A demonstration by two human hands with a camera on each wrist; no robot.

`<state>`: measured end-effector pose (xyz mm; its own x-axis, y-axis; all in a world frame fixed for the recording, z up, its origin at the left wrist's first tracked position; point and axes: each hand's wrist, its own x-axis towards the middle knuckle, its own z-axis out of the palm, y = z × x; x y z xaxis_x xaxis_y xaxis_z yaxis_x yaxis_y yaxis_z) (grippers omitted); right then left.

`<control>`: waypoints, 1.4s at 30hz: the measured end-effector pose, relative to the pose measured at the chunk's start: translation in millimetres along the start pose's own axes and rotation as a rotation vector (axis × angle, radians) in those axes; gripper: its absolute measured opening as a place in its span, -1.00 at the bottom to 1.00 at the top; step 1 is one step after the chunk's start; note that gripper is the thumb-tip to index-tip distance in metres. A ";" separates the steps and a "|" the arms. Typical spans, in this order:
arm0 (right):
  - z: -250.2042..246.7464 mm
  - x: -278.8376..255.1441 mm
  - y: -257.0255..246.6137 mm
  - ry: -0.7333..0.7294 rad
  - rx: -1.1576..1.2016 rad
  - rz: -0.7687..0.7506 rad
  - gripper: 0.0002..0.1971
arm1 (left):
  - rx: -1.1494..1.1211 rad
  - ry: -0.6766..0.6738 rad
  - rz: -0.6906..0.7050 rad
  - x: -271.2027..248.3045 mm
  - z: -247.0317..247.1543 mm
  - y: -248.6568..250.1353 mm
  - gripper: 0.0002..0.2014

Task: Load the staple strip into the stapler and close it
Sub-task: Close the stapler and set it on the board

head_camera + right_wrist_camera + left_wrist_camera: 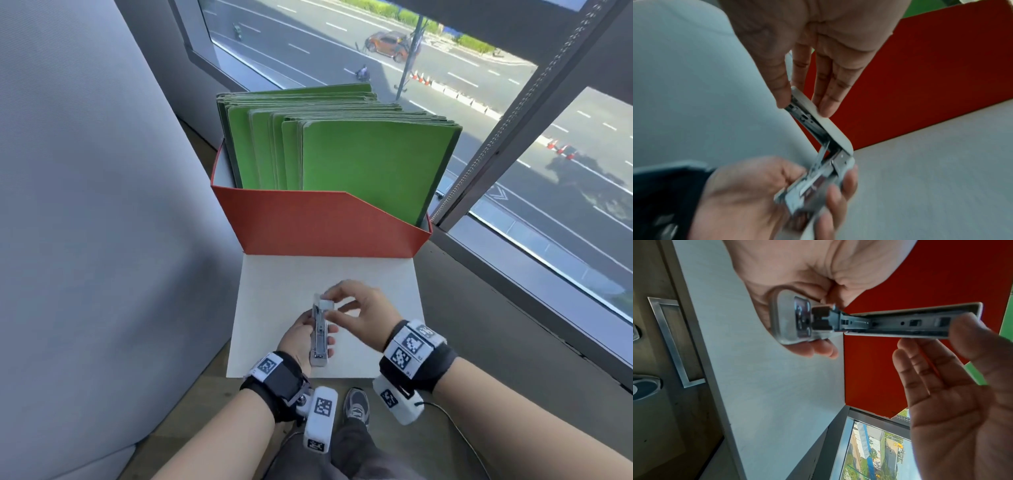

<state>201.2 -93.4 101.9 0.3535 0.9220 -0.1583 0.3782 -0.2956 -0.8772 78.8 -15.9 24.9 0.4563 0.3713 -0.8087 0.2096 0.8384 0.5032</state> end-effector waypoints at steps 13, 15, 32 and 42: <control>25.8 -35.3 34.1 0.118 0.121 0.172 -0.79 | 0.040 -0.177 0.064 1.5 6.5 0.0 -0.47; 28.9 -33.7 39.5 0.104 0.240 0.358 -0.79 | 0.039 -0.171 0.099 -0.1 7.3 -0.8 -0.61; 47.7 -24.3 62.1 0.013 0.615 0.448 -0.70 | -0.029 -0.186 0.140 -1.7 11.1 3.9 -0.57; 49.5 -27.1 56.6 0.001 0.565 0.493 -0.73 | 0.147 -0.164 0.175 2.1 2.9 -1.4 -0.78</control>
<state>170.7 -122.7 34.1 0.3695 0.7153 -0.5931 -0.3211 -0.5006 -0.8039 82.0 -17.4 23.4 0.6281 0.4255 -0.6515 0.2332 0.6959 0.6793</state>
